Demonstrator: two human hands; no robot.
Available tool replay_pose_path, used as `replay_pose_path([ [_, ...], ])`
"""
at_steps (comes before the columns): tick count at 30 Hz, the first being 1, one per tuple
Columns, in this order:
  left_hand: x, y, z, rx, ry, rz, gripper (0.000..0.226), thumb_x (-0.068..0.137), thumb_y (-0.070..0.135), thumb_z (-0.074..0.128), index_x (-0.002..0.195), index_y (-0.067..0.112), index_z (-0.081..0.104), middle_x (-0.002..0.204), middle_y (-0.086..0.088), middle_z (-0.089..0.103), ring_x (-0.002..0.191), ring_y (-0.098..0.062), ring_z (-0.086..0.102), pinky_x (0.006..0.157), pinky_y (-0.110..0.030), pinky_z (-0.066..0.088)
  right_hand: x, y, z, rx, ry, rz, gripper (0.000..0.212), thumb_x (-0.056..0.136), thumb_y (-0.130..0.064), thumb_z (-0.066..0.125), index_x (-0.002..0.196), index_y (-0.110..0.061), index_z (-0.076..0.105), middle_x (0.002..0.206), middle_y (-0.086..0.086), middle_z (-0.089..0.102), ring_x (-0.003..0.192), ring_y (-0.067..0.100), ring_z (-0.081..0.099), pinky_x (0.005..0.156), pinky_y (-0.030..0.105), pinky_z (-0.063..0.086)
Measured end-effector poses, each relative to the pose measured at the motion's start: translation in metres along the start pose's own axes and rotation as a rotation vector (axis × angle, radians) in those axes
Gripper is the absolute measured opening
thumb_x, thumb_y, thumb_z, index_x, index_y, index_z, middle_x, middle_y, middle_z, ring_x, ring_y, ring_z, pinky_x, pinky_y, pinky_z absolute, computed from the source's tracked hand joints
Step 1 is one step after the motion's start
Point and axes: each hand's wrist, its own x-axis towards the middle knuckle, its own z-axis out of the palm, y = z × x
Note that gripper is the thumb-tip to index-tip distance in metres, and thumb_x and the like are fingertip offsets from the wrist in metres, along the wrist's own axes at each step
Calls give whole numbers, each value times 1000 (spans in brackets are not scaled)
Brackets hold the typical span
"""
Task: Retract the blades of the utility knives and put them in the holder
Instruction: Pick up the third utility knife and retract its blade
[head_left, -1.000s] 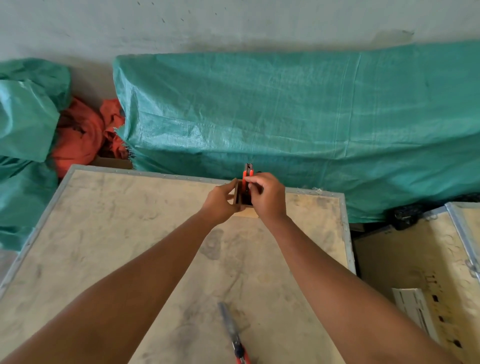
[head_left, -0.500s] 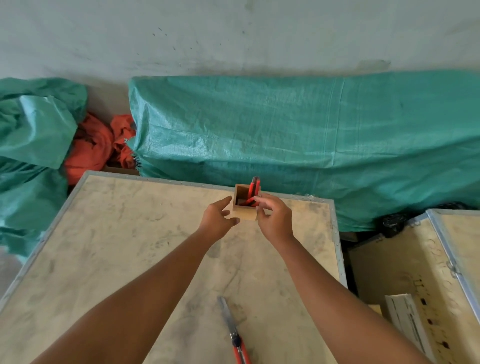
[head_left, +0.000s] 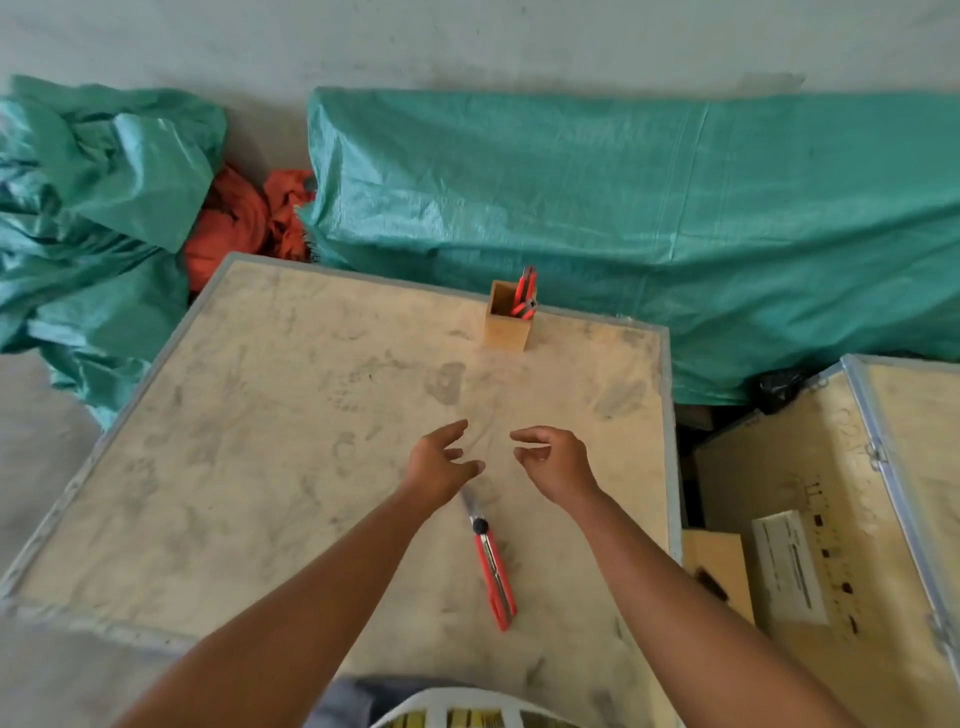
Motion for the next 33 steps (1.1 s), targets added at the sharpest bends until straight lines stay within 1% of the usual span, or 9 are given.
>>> replay_pose_path([
  [2,-24,-26,9,-2,8,-41,76,78,10,83,146,13,48,148,-6,53,120,-24,61,83,-30,52,-22,13,9,-22,-83,54,23,91,-7,72,110,-17,78,117,-1,75,87,12,72,75,-1,45],
  [5,-55,-60,24,37,9,-102,79,76,15,86,145,13,48,148,-5,53,116,-24,63,84,-33,54,-47,29,21,-82,-181,58,24,90,-6,72,111,-15,78,117,2,76,101,17,73,94,23,55],
  [9,-81,-89,45,89,6,-172,76,78,13,82,146,11,46,146,-6,54,105,-17,62,83,-32,56,-63,40,35,-144,-284,57,32,91,-6,67,120,-18,75,119,2,74,104,15,69,85,17,51],
  [12,-91,-99,61,215,6,-128,75,78,18,80,145,7,46,141,-7,54,99,-16,64,82,-27,53,-67,41,44,-174,-353,62,37,92,-5,66,124,-23,73,117,3,74,101,13,67,96,24,52],
  [14,-93,-101,71,282,6,-61,62,80,15,75,139,11,54,136,-8,53,92,-15,63,79,-21,48,-66,42,48,-179,-362,58,39,92,-2,65,125,-22,73,114,3,74,102,15,68,98,23,51],
  [17,-93,-100,82,329,48,-6,33,84,4,63,115,14,66,124,-10,54,81,-14,54,75,-21,45,-63,43,51,-198,-377,56,41,93,-2,65,128,-21,71,107,-1,70,105,18,68,98,22,49],
  [21,-94,-98,85,261,96,3,23,92,1,56,111,7,66,121,-9,52,90,-22,59,76,-24,45,-58,43,51,-204,-391,39,38,93,-6,66,128,-22,70,119,2,73,109,17,66,101,26,49],
  [26,-94,-100,84,233,94,18,27,86,-1,61,110,7,70,113,0,48,89,-15,55,78,-17,41,-53,41,53,-194,-349,54,28,89,-12,73,115,-22,74,99,-2,71,92,15,66,82,23,48],
  [33,-89,-102,80,192,72,-18,32,83,0,64,113,7,69,117,-8,57,97,-20,60,82,-19,43,-49,42,56,-121,-326,101,22,89,-9,71,106,-23,72,91,-1,71,80,14,67,68,20,48],
])
